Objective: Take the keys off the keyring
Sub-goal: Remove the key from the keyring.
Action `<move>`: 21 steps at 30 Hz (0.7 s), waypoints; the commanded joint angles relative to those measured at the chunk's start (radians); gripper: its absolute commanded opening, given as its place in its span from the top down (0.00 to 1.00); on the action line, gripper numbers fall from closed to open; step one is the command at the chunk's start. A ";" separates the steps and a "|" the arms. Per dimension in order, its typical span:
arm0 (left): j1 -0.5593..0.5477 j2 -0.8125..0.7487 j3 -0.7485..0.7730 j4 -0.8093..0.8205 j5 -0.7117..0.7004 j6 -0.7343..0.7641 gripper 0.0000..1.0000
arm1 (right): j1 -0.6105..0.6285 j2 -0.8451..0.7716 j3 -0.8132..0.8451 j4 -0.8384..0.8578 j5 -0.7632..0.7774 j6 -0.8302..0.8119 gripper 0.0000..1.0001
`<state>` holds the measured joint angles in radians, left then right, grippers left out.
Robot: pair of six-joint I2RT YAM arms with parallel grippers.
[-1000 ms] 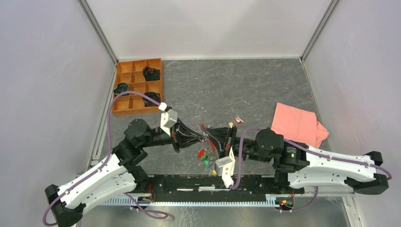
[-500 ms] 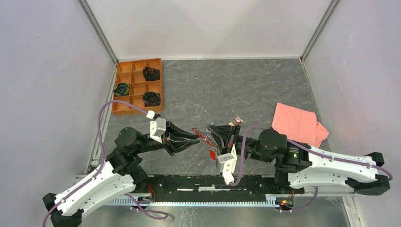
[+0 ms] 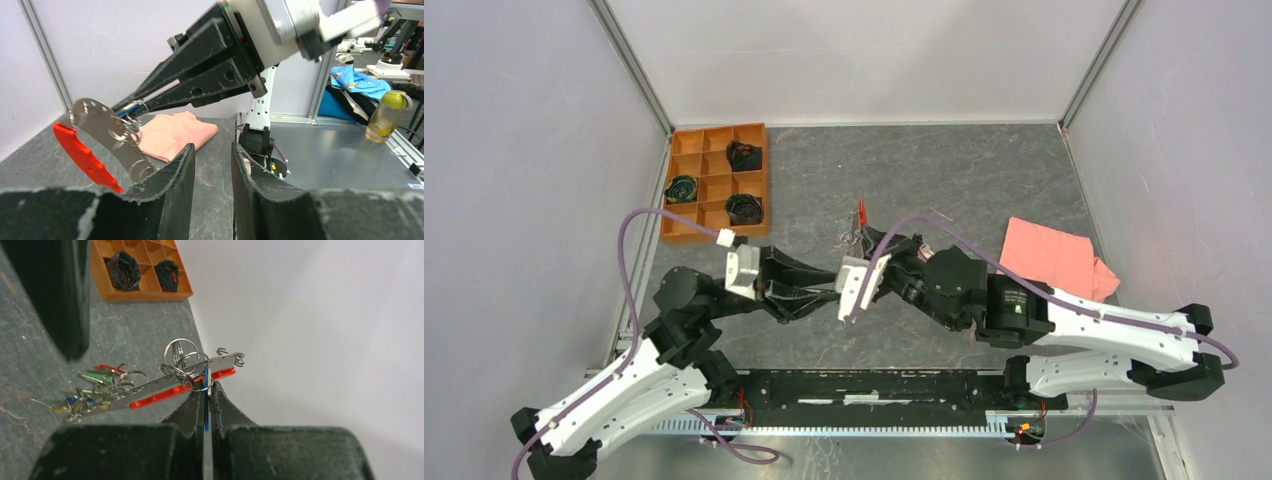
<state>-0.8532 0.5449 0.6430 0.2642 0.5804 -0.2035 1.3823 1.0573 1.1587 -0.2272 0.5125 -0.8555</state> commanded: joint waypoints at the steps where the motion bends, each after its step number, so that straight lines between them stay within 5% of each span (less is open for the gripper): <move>1: -0.003 0.083 0.035 0.073 -0.054 -0.057 0.62 | -0.003 0.053 0.143 -0.098 0.109 0.184 1.00; 21: -0.006 0.145 0.011 0.211 -0.113 -0.027 0.66 | -0.004 0.107 0.266 -0.287 0.080 0.390 1.00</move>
<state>-0.8539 0.6781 0.6441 0.4149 0.4732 -0.2192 1.3800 1.1721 1.3735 -0.5446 0.5846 -0.5087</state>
